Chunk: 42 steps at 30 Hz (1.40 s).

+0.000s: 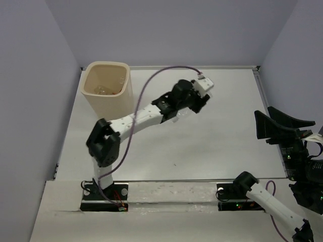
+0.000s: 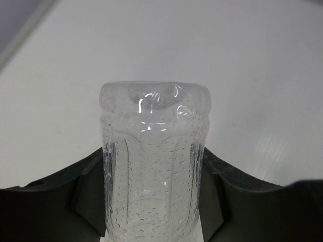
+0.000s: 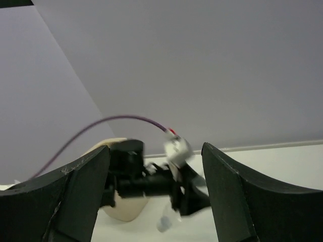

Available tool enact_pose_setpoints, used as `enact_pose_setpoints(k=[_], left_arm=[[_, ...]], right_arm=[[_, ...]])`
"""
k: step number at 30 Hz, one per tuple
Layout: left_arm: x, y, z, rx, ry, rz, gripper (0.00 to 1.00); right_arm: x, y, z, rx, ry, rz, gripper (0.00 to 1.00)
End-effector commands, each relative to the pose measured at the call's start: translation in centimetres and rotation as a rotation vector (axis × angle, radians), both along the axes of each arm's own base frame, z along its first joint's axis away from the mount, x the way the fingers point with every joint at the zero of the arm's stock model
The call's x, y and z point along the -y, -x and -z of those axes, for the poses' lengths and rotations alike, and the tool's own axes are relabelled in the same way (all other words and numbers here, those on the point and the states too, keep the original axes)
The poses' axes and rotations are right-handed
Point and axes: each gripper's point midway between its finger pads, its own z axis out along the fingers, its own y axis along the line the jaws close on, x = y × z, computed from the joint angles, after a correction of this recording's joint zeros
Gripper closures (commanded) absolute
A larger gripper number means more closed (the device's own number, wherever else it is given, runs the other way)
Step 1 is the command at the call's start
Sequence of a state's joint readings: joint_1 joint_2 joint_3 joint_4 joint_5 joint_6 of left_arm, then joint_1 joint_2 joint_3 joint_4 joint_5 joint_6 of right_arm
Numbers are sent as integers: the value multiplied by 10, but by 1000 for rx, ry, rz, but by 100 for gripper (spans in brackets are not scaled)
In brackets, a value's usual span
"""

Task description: Put the plastic bottles in the bin

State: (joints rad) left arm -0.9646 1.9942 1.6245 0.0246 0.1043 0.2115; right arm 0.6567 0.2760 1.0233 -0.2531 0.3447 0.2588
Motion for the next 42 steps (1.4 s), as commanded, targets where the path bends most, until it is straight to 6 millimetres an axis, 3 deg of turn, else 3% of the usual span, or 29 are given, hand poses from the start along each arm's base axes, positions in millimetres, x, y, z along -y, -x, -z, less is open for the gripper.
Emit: enact_pose_setpoints(k=[1, 2, 3, 5, 6, 8, 9, 10, 12, 13, 16, 17, 19, 21, 22, 28, 32, 33, 38, 42], left_arm=[[-113, -40, -232, 275, 557, -260, 42], [-163, -53, -267, 324, 645, -361, 41], [-188, -57, -287, 337, 703, -404, 41], [-234, -65, -307, 355, 773, -468, 41], [-280, -73, -325, 390, 839, -554, 40], [-322, -78, -338, 433, 892, -621, 40], [-338, -80, -340, 448, 901, -646, 40], [-371, -92, -336, 463, 901, -718, 40], [-398, -101, -333, 485, 908, -766, 40], [-422, -110, -319, 500, 898, -833, 39], [-455, -128, -302, 481, 967, -915, 38], [-475, -132, -295, 462, 1004, -932, 38], [-479, -142, -269, 416, 1013, -939, 38], [-480, -145, -261, 423, 1020, -942, 37], [-482, -147, -247, 407, 1019, -963, 35], [-489, -150, -219, 445, 932, -999, 25], [-485, -141, -216, 468, 867, -976, 13], [-482, -136, -217, 476, 850, -969, 1], [-474, -122, -207, 501, 732, -994, 1], [-473, -99, -230, 516, 775, -994, 1]], right_arm=[[-21, 0, -3, 36, 0, -91, 22], [-30, -3, 0, 40, 12, -121, 22], [-37, -6, 3, 33, 23, -140, 22], [-57, -19, 12, -10, 50, -188, 22], [-71, -21, 15, -8, 69, -237, 22], [-92, -34, 27, -41, 92, -286, 22], [-103, -34, 26, -29, 98, -332, 22], [-111, -39, 35, -47, 104, -352, 23], [-131, -44, 42, -56, 134, -424, 23], [-137, -47, 48, -70, 141, -441, 23], [-149, -51, 55, -81, 144, -480, 24], [-152, -52, 57, -83, 146, -490, 24], [-155, -51, 57, -75, 149, -508, 24], [-158, -50, 59, -68, 157, -523, 24], [-159, -50, 59, -67, 162, -528, 24], [-164, -48, 71, -82, 171, -559, 24], [-162, -46, 71, -70, 172, -556, 24], [-162, -45, 71, -68, 172, -558, 24], [-164, -46, 72, -61, 172, -560, 24], [-166, -47, 71, -56, 171, -566, 24]])
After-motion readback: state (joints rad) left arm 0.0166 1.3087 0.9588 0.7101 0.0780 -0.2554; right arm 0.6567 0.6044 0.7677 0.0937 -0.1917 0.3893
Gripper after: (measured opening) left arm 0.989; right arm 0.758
